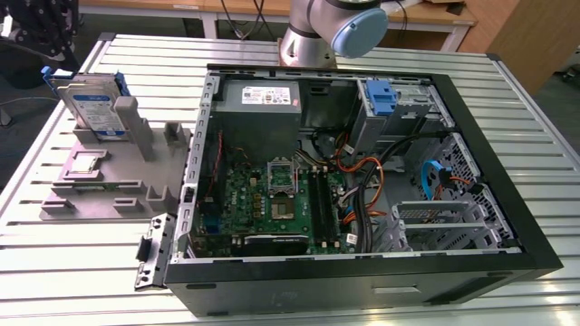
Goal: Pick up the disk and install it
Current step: 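Pick up the disk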
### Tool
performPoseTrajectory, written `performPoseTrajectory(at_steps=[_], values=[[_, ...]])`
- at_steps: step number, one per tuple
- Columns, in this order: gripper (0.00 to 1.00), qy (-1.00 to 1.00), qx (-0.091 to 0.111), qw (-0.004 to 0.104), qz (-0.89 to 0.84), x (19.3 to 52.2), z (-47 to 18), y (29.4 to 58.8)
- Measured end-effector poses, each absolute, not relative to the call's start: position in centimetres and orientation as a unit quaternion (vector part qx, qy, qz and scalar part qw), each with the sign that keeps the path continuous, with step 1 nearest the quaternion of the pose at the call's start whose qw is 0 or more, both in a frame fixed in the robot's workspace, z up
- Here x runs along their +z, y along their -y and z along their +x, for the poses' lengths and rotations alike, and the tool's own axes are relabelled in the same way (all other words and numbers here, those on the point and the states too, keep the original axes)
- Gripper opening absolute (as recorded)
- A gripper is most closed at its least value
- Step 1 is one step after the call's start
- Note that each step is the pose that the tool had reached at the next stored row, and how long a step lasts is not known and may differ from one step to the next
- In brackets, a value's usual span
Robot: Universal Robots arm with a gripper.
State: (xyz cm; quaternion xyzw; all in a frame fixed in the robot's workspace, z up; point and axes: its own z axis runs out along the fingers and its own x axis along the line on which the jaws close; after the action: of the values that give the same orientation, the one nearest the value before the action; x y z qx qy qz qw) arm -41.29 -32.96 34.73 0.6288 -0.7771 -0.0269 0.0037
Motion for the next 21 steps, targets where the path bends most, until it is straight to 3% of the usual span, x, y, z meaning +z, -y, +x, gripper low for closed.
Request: performPoseTrajectory(at_steps=[21], values=[[0.11, 0.751, -0.026, 0.004, 0.660, 34.33, -41.26, 32.96]])
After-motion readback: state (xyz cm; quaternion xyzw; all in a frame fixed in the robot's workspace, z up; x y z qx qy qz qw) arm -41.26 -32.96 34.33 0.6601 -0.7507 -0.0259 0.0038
